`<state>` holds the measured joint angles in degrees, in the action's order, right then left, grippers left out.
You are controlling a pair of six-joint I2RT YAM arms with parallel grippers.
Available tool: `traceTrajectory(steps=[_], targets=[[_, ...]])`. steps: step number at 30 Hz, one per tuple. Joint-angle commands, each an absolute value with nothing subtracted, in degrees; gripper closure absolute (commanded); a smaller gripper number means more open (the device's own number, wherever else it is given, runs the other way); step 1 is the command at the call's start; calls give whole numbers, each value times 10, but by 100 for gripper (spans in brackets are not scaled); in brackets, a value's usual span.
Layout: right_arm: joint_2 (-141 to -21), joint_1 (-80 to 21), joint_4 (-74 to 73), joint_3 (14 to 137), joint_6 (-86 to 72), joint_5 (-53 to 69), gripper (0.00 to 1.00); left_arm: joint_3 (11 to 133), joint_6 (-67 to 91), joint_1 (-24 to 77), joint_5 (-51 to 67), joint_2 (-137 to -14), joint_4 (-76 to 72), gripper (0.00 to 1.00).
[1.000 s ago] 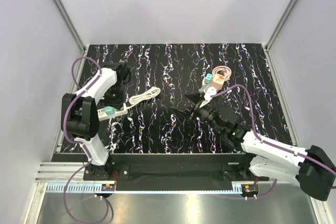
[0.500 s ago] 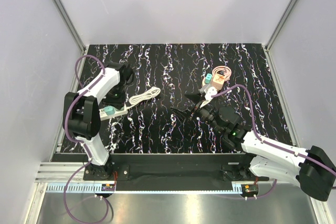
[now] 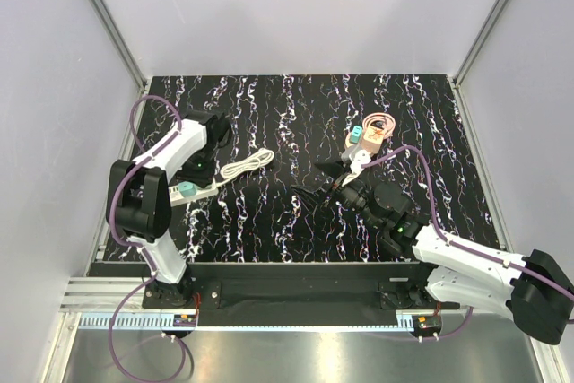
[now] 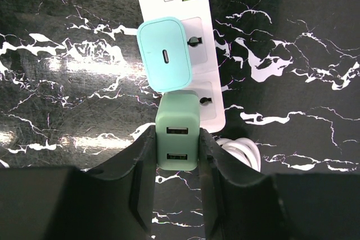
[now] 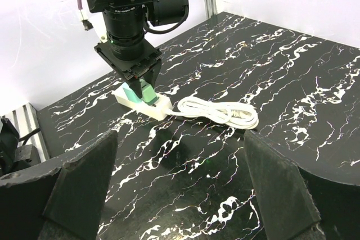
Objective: Insert the plug
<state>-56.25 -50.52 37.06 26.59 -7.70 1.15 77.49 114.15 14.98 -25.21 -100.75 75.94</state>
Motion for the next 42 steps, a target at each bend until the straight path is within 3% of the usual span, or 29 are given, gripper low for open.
traceTrajectory(steps=[1, 42], targets=[[-550, -507, 401, 267, -83, 18, 0, 744, 1437, 156, -244, -1002, 829, 100], [-554, -507, 397, 270, -80, 22, 0, 624, 1421, 128, -165, -976, 705, 100]])
